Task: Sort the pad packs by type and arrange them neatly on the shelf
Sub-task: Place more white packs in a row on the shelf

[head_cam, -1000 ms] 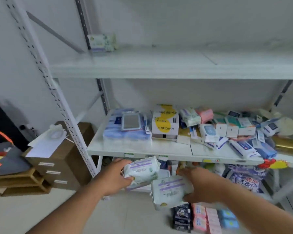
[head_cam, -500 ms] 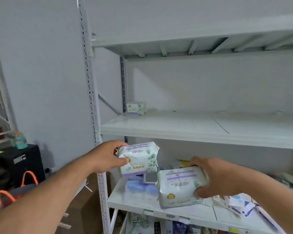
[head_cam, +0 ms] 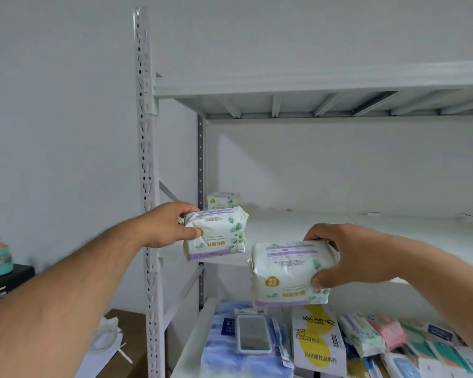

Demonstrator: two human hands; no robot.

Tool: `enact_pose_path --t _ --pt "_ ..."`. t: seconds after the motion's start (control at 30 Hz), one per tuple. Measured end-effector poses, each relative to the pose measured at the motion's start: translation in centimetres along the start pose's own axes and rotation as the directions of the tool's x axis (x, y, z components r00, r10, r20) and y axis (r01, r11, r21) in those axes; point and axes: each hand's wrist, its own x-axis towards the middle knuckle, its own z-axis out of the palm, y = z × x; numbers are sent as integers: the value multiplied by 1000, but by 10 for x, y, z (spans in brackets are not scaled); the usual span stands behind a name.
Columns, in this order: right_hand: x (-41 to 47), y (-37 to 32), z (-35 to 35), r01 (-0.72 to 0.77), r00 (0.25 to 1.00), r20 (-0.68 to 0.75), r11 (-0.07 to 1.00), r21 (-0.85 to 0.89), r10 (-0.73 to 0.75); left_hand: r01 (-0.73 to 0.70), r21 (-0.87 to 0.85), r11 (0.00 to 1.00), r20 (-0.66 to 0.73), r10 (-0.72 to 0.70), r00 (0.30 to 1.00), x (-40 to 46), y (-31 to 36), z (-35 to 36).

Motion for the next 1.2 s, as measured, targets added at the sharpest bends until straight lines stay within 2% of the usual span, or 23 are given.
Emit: enact_pose_path --t 0.37,0.53,0.73,1.0,1.2 --pt "121 60 -18 114 992 -68 984 140 -106 60 103 993 -18 -59 998 131 -7 31" --pt "174 78 -14 134 991 -47 977 163 -128 103 123 987 -29 -100 995 177 -26 38" --pt "237 82 -6 112 993 -39 982 151 -108 129 121 984 -8 -129 992 238 -65 39" --pt "317 64 14 21 999 -41 995 101 -17 84 155 984 62 -95 994 315 -123 32" --pt "362 48 31 -9 1000 -25 996 92 11 78 118 990 95 -89 991 348 -150 35"
